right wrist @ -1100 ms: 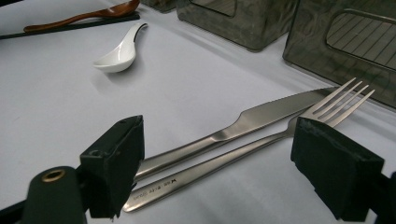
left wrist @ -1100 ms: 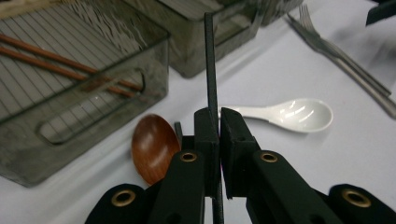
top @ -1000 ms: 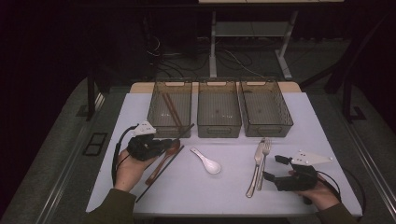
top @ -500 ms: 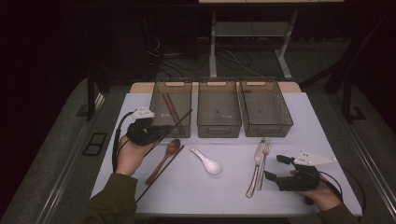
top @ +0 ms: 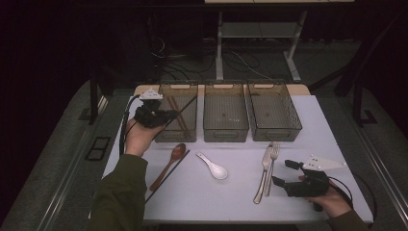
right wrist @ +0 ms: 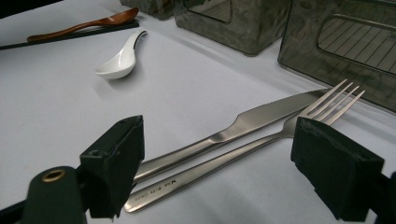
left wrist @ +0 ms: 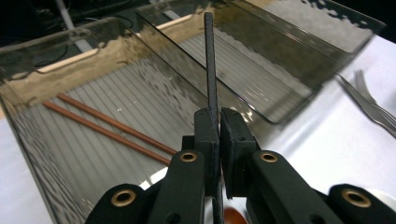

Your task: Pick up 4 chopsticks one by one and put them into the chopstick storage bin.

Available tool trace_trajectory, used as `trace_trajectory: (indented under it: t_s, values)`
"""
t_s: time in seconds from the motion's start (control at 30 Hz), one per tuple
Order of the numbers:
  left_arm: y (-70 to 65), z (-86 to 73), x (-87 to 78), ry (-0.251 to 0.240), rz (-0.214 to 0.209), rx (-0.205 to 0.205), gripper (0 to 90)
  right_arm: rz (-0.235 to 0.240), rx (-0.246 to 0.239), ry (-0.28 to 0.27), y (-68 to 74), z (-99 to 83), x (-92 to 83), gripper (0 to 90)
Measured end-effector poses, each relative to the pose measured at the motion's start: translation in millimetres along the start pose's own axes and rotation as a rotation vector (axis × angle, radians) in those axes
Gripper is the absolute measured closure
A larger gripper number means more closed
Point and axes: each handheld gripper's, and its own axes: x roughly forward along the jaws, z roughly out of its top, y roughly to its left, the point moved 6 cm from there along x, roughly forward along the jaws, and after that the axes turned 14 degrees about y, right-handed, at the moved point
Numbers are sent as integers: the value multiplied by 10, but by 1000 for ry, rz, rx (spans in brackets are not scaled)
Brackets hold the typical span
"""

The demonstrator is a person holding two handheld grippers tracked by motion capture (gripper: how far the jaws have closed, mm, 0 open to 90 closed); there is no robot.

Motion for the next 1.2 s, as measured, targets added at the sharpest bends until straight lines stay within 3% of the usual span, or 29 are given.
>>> trace_trajectory:
  t_s: [0.23,0.5,0.6,0.8,1.03,1.1,1.2]
  values:
    - [206,196,121,31,42,-28,860,8,1,-6,7,7,-11,177]
    - [431,395,315,-4,65,-107,860,16,-4,-13,27,16,-18,177]
    - [493,449,403,1,86,-112,860,20,-3,-18,33,19,-21,177]
    - [626,432,579,4,80,-168,860,27,-6,-22,38,22,-29,177]
    - [692,375,775,48,108,-175,860,35,-10,-24,57,25,-35,177]
    - [690,379,813,42,106,-186,859,37,-8,-25,56,26,-37,177]
    - [692,395,850,32,137,-193,848,39,-8,-26,57,25,-40,177]
